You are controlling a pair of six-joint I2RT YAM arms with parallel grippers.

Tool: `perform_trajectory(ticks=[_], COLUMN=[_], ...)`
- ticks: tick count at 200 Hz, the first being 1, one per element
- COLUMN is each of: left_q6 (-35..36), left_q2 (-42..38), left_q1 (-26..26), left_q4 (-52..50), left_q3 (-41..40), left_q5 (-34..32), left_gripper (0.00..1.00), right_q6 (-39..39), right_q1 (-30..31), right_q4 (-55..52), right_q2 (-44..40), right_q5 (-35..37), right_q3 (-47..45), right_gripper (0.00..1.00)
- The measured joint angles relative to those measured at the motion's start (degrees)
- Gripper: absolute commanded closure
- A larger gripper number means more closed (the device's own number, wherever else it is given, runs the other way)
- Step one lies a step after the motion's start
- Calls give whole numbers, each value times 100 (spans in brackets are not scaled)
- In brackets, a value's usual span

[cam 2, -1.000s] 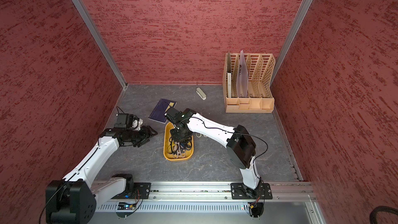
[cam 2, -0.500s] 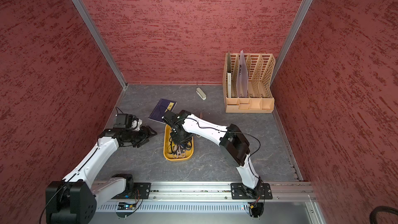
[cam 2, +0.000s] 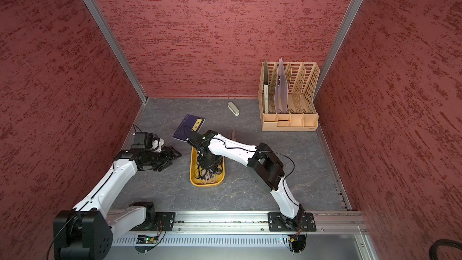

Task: Take the scissors out of the storage box
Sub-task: Pick up the scissors from the storage box.

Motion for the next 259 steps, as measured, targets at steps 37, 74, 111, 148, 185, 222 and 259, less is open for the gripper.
perform_trajectory(ticks=[37,74,111,148,185,222,259], left_q6=[0,0,0,0,0,0,0], left_q2=[-4,-20,-24,-50,-59,-87,-155], left_q1=[20,20,24,37,44,46,46], left_q4=[-2,-2,-4,-4,-9,-15,-17], left_q3=[-11,-11,-11,-11,-11,-11,-11], left_q5=[0,2,2,2,4,4,7], left_gripper=[30,30,30,30,30,30,29], right_q6=[0,2,50,96,116,144,184], right_q1=[11,101,136,166,212,289,348], right_q4=[2,46,92,197,352,492,549], right_q2=[0,0,0,-2,-2,-2,-76], right_q5=[52,140,291,588,984,1202,1241], right_q3=[0,-2,-57,-146,-332,-389,-442], right_gripper=[68,67,76,80,73,87,100])
